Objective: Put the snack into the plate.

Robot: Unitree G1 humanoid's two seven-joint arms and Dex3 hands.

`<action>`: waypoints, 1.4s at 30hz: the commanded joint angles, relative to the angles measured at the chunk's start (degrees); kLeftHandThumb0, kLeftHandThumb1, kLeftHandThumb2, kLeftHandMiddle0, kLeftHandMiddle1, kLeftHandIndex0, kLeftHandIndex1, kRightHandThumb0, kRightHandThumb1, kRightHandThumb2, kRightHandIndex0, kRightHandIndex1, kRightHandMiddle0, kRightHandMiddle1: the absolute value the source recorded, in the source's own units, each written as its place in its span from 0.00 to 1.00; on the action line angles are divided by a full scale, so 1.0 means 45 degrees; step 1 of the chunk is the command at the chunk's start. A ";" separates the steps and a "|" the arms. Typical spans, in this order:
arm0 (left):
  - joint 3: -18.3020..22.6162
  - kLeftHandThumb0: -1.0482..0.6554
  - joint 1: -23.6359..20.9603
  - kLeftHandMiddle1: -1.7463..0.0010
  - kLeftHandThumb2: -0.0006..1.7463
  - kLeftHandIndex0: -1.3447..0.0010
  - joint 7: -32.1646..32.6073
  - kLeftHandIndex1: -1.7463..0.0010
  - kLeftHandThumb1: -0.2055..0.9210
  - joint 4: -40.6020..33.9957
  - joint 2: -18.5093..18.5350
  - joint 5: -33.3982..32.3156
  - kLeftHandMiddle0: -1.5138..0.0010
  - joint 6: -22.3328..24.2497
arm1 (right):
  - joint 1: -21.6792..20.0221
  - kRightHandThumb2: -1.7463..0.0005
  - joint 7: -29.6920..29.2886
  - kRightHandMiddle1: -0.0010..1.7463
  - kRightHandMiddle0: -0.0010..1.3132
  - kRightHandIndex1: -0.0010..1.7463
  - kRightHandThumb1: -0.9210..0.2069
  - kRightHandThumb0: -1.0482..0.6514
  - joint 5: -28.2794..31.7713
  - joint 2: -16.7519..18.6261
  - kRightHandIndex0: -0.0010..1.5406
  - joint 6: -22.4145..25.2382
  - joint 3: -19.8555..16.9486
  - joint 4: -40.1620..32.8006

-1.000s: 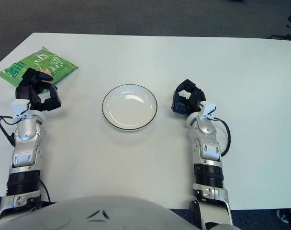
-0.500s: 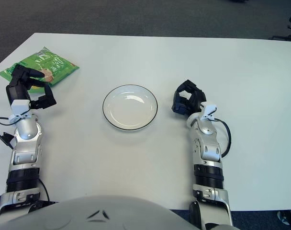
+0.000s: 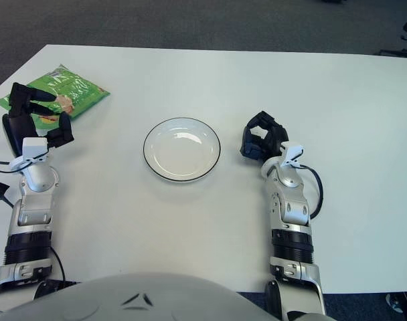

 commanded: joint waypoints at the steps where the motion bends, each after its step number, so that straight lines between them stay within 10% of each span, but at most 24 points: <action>1: -0.0351 0.44 -0.0561 0.21 0.44 0.82 0.0330 0.04 0.82 -0.0007 0.0838 0.1664 0.81 0.0708 | 0.1104 0.24 0.0107 1.00 0.47 1.00 0.54 0.33 0.0260 0.0415 0.83 0.0559 0.0017 0.0558; 8: -0.1343 0.15 -0.1202 0.52 0.35 0.99 -0.1949 0.32 0.96 -0.0199 0.2266 0.4025 0.95 0.3356 | 0.1110 0.24 0.0308 1.00 0.47 1.00 0.54 0.33 0.0266 0.0295 0.83 0.0505 -0.0049 0.0660; 18: -0.2659 0.02 -0.2290 0.84 0.42 1.00 -0.4660 0.60 1.00 -0.0190 0.3881 0.5980 1.00 0.5483 | 0.1123 0.24 0.0421 1.00 0.47 1.00 0.54 0.33 0.0239 0.0222 0.83 0.0580 -0.0113 0.0667; 42: -0.5635 0.00 -0.8260 1.00 0.42 1.00 -0.3813 0.77 1.00 1.0587 0.5812 0.5335 1.00 0.3069 | 0.1118 0.24 0.0358 1.00 0.47 1.00 0.54 0.33 0.0138 0.0210 0.83 0.0703 -0.0061 0.0594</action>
